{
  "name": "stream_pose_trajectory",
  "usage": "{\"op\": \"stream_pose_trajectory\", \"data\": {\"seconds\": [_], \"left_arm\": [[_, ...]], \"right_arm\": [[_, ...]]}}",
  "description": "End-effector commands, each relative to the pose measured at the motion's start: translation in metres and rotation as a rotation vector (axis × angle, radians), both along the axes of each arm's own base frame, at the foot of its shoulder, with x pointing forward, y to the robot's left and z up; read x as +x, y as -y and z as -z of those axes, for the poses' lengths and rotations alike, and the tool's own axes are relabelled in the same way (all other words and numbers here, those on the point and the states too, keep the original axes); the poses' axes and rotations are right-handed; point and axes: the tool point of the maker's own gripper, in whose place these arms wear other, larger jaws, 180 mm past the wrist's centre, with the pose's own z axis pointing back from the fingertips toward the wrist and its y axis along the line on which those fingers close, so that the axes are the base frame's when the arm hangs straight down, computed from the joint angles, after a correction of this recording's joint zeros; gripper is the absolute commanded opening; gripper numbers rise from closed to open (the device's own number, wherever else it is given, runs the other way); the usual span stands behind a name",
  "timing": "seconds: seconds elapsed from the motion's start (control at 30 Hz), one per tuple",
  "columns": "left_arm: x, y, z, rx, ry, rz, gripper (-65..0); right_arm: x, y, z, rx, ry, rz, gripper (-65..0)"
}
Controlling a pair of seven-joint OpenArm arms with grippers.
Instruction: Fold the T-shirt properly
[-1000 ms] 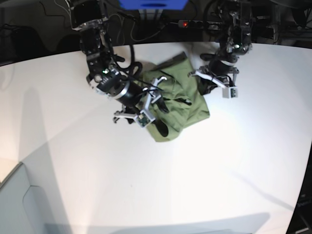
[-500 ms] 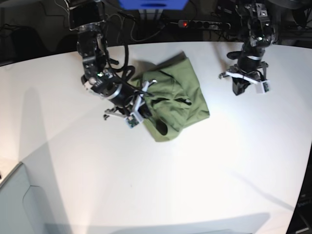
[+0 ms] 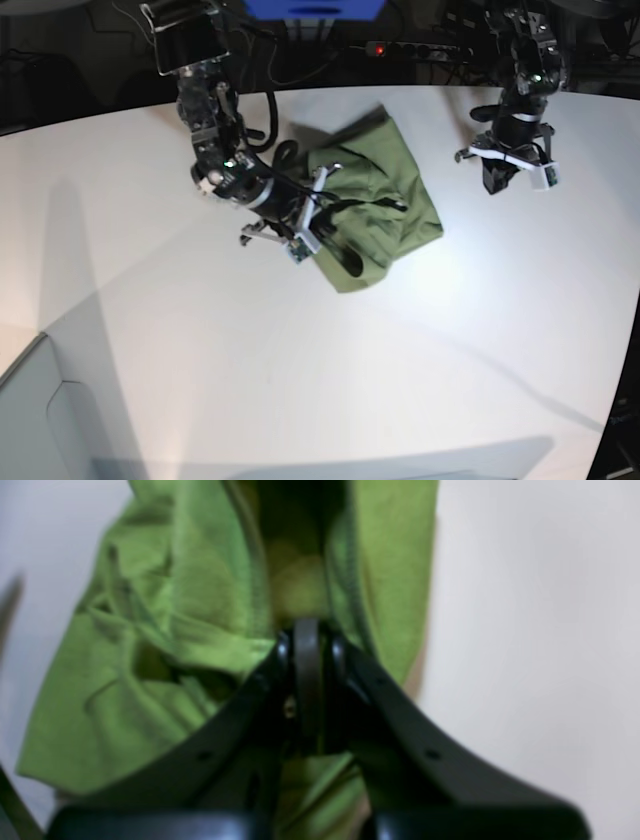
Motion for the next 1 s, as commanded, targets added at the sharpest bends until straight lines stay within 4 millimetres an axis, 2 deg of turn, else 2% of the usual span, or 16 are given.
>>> {"op": "stream_pose_trajectory", "data": {"seconds": [0.0, 0.13, 0.23, 0.37, 0.47, 0.63, 0.77, 0.83, 0.97], "left_arm": [[0.005, -0.001, -0.012, 0.011, 0.044, 0.007, -64.9], [0.005, 0.0, -0.012, 0.01, 0.045, 0.01, -64.9], [0.006, 0.001, -0.012, 0.009, 0.046, 0.011, -64.9], [0.005, 0.0, -0.012, 0.011, 0.044, 0.009, -64.9], [0.0, -0.003, -0.01, 0.018, 0.03, 0.007, -64.9], [-0.004, -0.02, -0.013, 0.038, 0.034, -0.04, -64.9], [-0.001, -0.02, -0.021, 0.043, 0.055, -0.038, -63.3], [0.0, -0.019, -0.026, 0.047, 0.067, -0.037, -56.9], [0.004, -0.015, -0.033, 0.046, 0.09, -0.03, -38.8]], "right_arm": [[0.009, -0.016, -0.022, 0.05, 0.06, -0.022, -64.9], [0.006, -0.055, -0.044, 0.088, 0.105, -0.111, -64.9], [-0.004, -0.086, -0.058, 0.118, 0.129, -0.187, -64.9], [-0.021, -0.111, -0.082, 0.155, 0.193, -0.268, -64.9], [-0.025, -0.116, -0.092, 0.187, 0.231, -0.282, -64.9], [-0.01, -0.085, -0.079, 0.151, 0.214, -0.207, -64.9], [0.003, -0.039, -0.069, 0.068, 0.225, -0.145, -64.8], [0.005, -0.017, -0.07, 0.031, 0.225, -0.104, -64.8], [-0.003, 0.009, -0.075, -0.006, 0.225, -0.053, -61.2]]}}
